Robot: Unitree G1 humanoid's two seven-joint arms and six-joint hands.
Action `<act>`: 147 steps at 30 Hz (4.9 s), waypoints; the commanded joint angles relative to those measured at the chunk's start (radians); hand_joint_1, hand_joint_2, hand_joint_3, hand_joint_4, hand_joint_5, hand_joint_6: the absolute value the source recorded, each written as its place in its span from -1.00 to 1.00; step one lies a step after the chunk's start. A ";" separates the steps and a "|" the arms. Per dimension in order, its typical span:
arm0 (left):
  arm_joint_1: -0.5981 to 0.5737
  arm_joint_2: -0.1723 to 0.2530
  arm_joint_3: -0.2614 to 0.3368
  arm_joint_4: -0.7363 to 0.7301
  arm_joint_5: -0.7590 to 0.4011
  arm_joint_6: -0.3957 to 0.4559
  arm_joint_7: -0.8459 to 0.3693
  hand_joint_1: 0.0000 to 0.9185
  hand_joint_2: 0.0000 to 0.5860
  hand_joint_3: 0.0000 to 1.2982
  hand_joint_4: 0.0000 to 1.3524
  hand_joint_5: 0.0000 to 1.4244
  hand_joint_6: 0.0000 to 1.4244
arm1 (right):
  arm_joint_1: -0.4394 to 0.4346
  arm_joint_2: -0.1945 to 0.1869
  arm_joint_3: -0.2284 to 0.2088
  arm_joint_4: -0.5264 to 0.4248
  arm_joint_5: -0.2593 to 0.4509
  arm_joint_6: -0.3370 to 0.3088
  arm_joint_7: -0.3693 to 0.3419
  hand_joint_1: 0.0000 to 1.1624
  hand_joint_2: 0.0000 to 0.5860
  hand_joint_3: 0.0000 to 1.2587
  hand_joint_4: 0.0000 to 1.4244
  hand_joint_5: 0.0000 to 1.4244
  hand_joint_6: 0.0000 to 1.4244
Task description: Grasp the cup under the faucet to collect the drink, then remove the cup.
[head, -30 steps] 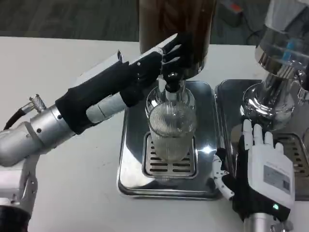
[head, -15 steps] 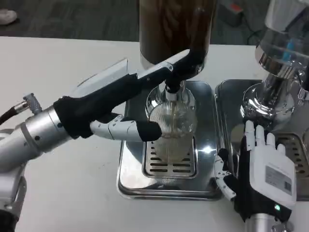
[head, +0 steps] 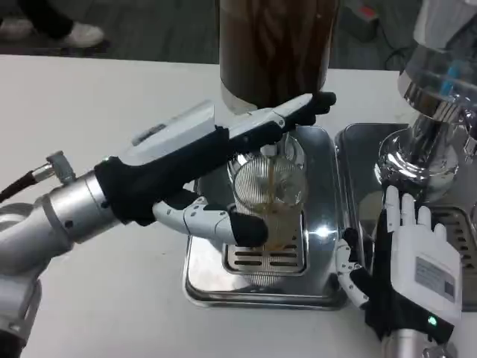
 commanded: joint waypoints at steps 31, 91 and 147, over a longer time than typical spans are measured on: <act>0.022 0.063 -0.058 -0.003 0.109 -0.042 0.109 -1.00 -0.71 -0.99 -1.00 -0.87 -0.90 | 0.012 0.019 -0.169 -0.117 0.547 -0.314 0.142 -0.16 0.30 -1.00 -1.00 -1.00 -1.00; 0.249 0.079 0.200 0.160 0.281 -0.017 0.562 -1.00 -0.51 -1.00 -1.00 -1.00 -1.00 | -0.124 0.047 -0.235 0.299 0.853 -0.790 0.296 0.30 -0.35 -1.00 -1.00 -1.00 -1.00; 0.387 0.125 0.175 0.179 0.316 0.044 0.591 -1.00 -0.48 -1.00 -1.00 -1.00 -1.00 | -0.243 0.084 -0.155 0.516 0.806 -0.867 0.224 0.38 -0.46 -1.00 -1.00 -0.94 -0.70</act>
